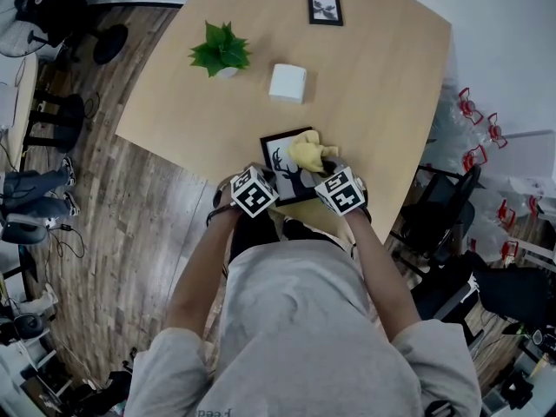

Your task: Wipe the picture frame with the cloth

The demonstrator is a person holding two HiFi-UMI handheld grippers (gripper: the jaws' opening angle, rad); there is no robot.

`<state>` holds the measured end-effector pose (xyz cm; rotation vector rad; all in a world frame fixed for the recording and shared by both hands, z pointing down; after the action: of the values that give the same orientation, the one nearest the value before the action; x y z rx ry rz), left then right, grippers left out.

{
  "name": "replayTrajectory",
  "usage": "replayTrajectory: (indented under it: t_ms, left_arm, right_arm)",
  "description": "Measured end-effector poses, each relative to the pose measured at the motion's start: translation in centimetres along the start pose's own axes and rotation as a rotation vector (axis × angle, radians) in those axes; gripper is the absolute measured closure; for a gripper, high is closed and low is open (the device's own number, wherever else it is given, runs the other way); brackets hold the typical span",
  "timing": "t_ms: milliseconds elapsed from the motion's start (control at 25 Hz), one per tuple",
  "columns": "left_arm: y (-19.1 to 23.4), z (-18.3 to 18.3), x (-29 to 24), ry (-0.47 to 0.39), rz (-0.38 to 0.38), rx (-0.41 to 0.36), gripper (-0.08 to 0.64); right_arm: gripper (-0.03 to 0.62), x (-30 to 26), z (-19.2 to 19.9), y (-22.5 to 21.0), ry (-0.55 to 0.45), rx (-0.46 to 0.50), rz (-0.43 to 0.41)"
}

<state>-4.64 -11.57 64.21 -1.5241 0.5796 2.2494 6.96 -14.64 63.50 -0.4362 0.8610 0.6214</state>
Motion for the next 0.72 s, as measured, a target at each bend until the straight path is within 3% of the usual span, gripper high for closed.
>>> replayTrajectory:
  t_ms: [720]
  left_arm:
    - [-0.1,0.2,0.0,0.007,-0.006,-0.033,0.508]
  right_arm:
    - [0.543,1.7,4.4,3.4,0.037,-0.006,-0.038]
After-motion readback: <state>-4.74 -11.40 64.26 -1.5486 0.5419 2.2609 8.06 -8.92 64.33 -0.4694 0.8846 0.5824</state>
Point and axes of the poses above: the fingertips, and each gripper's own axes: x backward along the fingers, y to its left, z out of its underside, the point moved 3 cm from there along x, backward along the fingers, and after that the axes turned 6 degrees about y, right-handed, at the moved point
